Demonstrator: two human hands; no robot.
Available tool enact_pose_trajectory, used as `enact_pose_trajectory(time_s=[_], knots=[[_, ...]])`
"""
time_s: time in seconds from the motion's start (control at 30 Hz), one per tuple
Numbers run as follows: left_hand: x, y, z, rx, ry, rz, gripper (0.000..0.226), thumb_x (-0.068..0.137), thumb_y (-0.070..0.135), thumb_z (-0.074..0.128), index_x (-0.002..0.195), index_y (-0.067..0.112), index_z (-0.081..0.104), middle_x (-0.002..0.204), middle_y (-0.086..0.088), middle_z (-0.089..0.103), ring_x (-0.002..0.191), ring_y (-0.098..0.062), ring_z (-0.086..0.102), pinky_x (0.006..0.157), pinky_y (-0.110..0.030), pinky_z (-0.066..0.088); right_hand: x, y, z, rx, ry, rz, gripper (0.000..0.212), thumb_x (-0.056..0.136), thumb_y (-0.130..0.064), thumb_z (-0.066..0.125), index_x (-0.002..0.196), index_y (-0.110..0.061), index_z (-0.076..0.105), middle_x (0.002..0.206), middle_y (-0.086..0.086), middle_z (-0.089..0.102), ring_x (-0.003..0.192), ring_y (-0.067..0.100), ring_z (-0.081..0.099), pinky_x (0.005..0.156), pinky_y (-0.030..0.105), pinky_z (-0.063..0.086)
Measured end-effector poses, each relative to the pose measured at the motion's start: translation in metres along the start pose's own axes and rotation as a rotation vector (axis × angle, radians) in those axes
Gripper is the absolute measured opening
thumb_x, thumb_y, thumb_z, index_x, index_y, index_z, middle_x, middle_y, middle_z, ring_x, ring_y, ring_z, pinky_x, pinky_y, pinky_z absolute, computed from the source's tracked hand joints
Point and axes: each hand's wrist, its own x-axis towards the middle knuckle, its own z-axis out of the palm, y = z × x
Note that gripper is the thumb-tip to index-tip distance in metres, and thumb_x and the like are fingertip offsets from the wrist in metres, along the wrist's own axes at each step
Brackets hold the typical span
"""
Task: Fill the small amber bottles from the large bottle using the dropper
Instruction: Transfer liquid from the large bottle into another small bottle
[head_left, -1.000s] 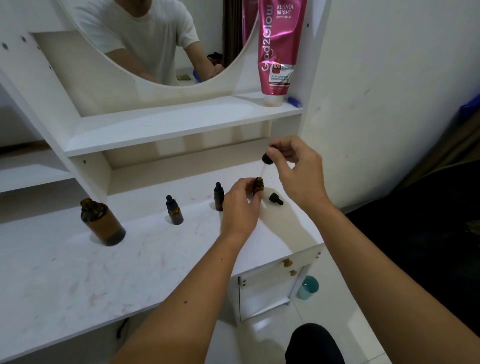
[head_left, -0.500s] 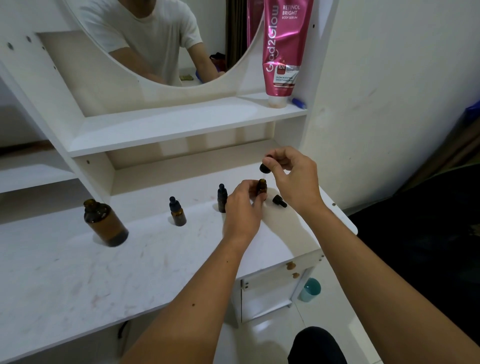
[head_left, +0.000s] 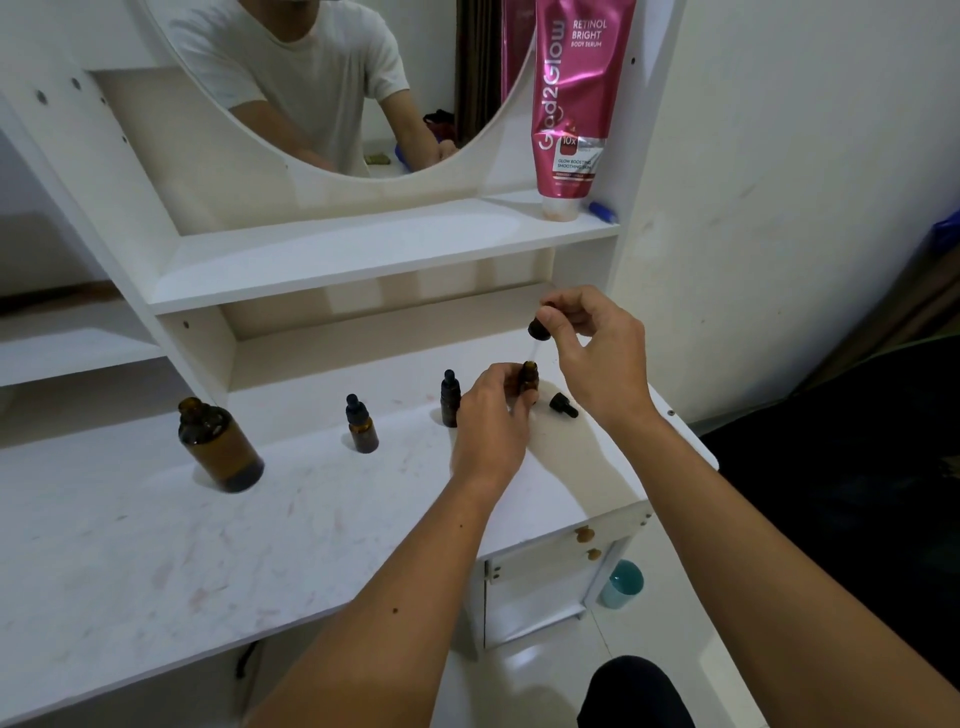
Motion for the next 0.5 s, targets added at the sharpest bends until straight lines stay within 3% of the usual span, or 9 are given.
enact_pose_trajectory(time_s=[0.27,0.33,0.5], knots=[[-0.016,0.005,-0.015,0.035,-0.051,-0.04,0.048,0.1,0.027,0.07,0.144,0.018,0.055,0.141,0.005,0.062,0.131,-0.011,0.057,0.113,-0.034,0.047,-0.002,-0.027,-0.015,0.025,0.091,-0.055,0.013,0.101,-0.017,0.067,0.112,-0.011,0.073,0.093,-0.002,0.079,0.089,0.005,0.074,0.089,0.016,0.055],[-0.029,0.005,-0.024,-0.015,-0.087,-0.06,0.049,0.098,0.028,0.071,0.144,0.023,0.055,0.142,0.008,0.061,0.131,-0.007,0.055,0.112,-0.032,0.047,-0.003,-0.034,-0.016,0.028,0.103,-0.061,0.013,0.101,-0.019,0.068,0.112,-0.013,0.073,0.098,-0.001,0.078,0.093,0.01,0.075,0.092,0.022,0.057],[-0.062,0.003,-0.067,-0.109,-0.183,-0.061,0.045,0.094,0.032,0.077,0.136,0.026,0.062,0.132,0.014,0.068,0.119,0.003,0.062,0.108,-0.024,0.049,-0.011,-0.063,-0.004,0.083,0.095,-0.09,0.013,0.101,-0.021,0.07,0.113,-0.017,0.072,0.101,-0.008,0.076,0.098,0.008,0.073,0.094,0.021,0.057]])
